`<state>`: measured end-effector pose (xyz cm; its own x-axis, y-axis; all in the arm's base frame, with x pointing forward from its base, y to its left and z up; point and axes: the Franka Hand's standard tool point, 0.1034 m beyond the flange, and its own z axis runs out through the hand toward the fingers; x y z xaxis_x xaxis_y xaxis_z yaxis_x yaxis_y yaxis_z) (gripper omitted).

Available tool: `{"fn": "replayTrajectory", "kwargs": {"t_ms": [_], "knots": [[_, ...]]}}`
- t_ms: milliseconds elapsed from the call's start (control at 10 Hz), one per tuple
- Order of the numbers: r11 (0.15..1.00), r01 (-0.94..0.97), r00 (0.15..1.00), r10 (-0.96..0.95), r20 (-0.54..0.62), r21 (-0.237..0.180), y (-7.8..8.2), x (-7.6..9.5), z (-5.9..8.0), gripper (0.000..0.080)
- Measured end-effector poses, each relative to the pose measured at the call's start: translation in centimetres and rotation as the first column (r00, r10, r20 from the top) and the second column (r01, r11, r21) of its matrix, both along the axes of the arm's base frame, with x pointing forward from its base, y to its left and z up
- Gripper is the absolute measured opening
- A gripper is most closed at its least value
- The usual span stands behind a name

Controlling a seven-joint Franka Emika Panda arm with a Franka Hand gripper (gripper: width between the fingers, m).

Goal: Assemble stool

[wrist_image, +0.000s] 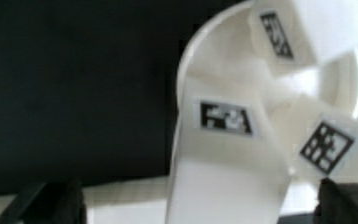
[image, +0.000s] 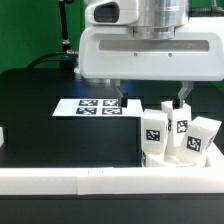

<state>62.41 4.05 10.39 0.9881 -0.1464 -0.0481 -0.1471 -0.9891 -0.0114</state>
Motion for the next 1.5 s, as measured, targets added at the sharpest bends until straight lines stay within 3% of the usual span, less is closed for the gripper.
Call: {"fn": "replayTrajectory", "kwargs": {"t_ms": [400, 700, 900, 1000, 1100, 1500], "knots": [[0.998, 0.061, 0.998, -0.061, 0.022, 0.0, 0.8, 0.0, -1.2, 0.0649], [0.997, 0.083, 0.996, -0.083, 0.013, 0.006, 0.2, -0.3, -1.5, 0.0649], [0.997, 0.081, 0.997, -0.081, 0.013, 0.006, 0.3, -0.3, -1.5, 0.0405], [0.997, 0.082, 0.997, -0.082, 0.013, 0.006, 0.3, -0.3, -1.5, 0.0405], [0.997, 0.082, 0.997, -0.082, 0.013, 0.006, 0.3, -0.3, -1.5, 0.0333], [0.974, 0.228, 0.974, -0.228, 0.01, 0.002, 0.3, -0.3, -1.6, 0.0333]]}}
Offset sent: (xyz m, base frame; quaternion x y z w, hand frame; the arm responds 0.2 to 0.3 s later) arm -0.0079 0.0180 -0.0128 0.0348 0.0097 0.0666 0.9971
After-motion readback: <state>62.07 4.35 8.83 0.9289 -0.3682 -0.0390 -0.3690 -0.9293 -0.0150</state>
